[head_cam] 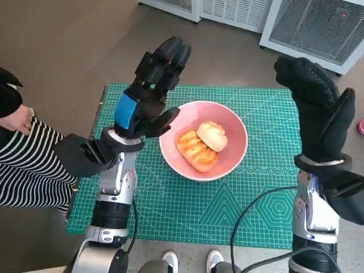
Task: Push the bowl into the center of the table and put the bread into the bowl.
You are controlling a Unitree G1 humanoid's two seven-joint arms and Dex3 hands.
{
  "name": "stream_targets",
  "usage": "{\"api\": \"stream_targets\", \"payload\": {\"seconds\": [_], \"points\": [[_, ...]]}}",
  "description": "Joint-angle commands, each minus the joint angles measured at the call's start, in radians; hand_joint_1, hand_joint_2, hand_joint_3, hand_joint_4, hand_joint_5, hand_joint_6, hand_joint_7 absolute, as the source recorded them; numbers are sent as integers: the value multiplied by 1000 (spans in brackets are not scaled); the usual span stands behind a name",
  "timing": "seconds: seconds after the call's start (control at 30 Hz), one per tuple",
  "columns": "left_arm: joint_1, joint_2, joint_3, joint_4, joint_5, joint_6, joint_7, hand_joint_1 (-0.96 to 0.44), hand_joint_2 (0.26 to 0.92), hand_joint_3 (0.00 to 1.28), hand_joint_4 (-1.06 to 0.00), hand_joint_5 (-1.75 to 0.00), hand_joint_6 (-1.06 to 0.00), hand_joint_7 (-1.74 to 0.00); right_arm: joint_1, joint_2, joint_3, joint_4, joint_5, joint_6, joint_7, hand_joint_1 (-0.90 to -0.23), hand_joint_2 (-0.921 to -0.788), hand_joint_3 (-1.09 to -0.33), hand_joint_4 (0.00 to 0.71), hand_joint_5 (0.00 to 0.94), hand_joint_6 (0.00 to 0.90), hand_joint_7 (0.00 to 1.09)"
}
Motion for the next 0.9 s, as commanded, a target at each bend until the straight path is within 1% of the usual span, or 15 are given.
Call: {"api": "stream_targets", "payload": {"seconds": [0.03,0.43,0.9], "points": [[9,3,3,6,-5,-11,-4,-670,921,357,-68,-92,1,-463,9,-2,0,23,-14,5,-5,-683,-921,-695,137,1,62,466],[8,9,15,20,-7,-20,-17,-671,921,355,-66,-99,1,-455,-8,-1,4,47,-8,-1,3,-684,-921,-694,137,0,62,465],[2,17,27,45,-6,-34,-25,-647,921,326,-63,-112,1,-451,-20,2,15,62,-9,-6,6,-673,-921,-697,141,2,62,465]]}}
